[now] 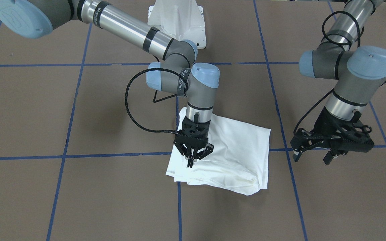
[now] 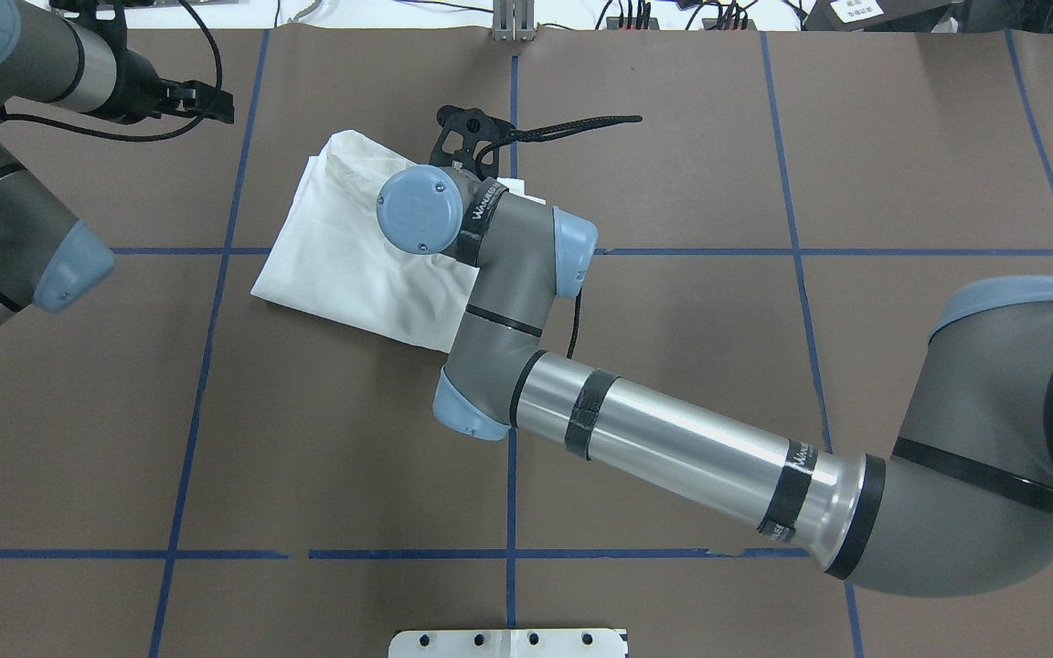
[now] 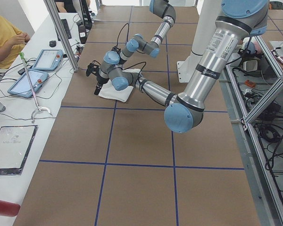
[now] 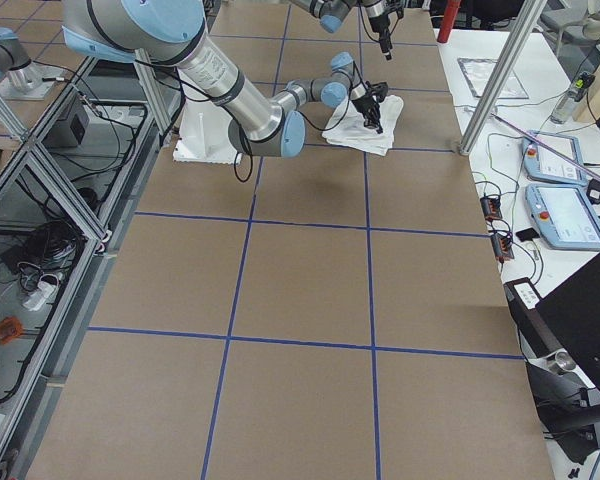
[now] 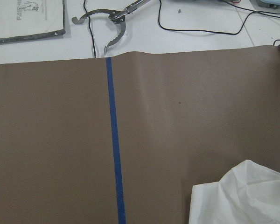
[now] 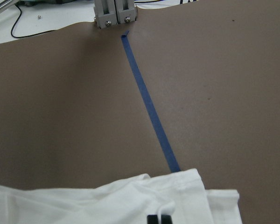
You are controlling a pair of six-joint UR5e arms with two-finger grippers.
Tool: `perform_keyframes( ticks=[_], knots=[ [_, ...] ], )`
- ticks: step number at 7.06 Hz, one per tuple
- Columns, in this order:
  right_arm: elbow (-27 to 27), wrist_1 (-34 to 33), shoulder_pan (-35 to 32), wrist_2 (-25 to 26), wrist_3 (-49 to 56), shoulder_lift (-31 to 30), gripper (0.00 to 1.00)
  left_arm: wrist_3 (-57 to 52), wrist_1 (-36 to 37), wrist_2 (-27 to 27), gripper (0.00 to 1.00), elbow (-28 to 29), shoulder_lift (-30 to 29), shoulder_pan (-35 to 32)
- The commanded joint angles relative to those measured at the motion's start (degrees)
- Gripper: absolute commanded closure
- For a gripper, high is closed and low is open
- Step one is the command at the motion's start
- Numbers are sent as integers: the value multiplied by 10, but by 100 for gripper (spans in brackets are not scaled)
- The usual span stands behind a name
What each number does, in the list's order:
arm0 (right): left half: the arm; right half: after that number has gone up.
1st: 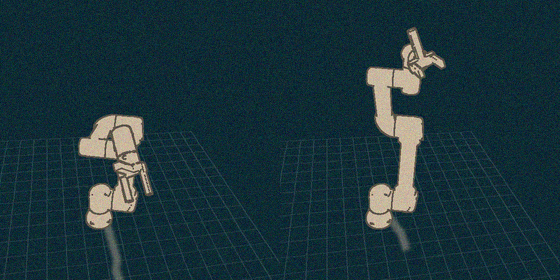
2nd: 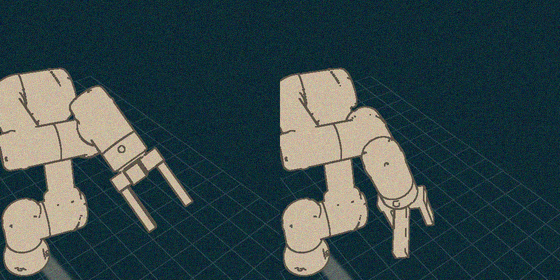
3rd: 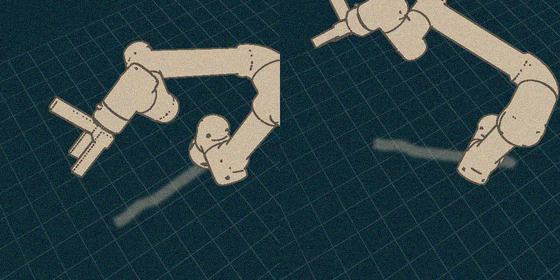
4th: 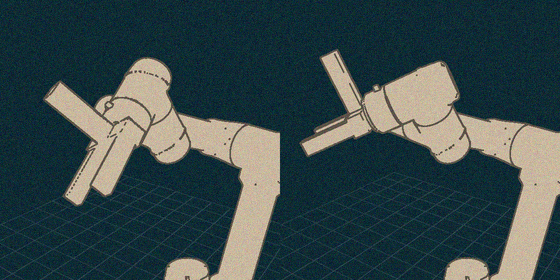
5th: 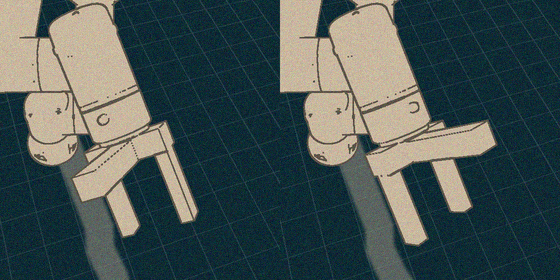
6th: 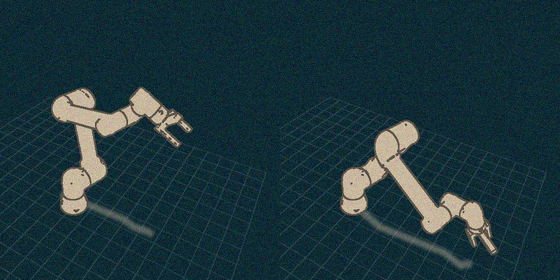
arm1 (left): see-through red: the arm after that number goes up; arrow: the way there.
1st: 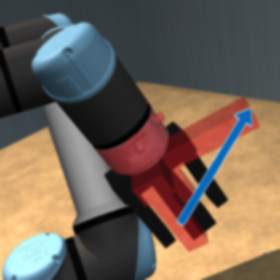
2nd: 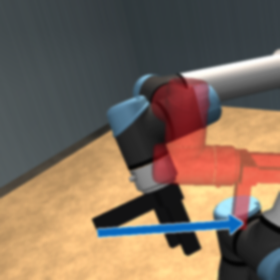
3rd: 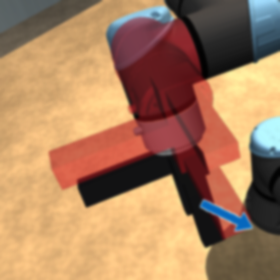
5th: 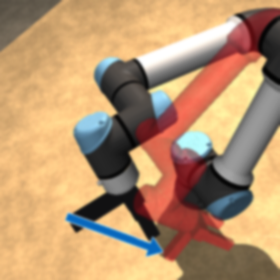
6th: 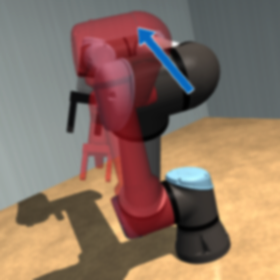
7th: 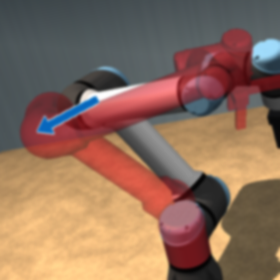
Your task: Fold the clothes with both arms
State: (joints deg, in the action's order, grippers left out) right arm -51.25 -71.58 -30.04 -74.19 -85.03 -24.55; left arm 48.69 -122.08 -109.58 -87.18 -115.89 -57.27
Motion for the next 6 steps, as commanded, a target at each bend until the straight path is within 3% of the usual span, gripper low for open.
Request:
perform_keyframes(
  ticks=[1,2,3,4,5,6],
  knots=[
    [10,-3,-20,14,33,-4,100,1,0,1,0,-4,1,0],
    [18,-2,-20,26,34,-4,100,12,0,1,0,-5,4,0],
    [18,-2,-20,26,35,-4,40,13,0,1,0,-12,8,1],
    [13,-1,-20,23,47,0,0,13,0,0,0,-18,12,1],
    [9,-1,-20,12,48,5,0,13,1,-1,0,-22,13,1],
    [-15,-2,-31,-32,56,6,0,11,1,-3,0,-23,13,1]
  ],
)
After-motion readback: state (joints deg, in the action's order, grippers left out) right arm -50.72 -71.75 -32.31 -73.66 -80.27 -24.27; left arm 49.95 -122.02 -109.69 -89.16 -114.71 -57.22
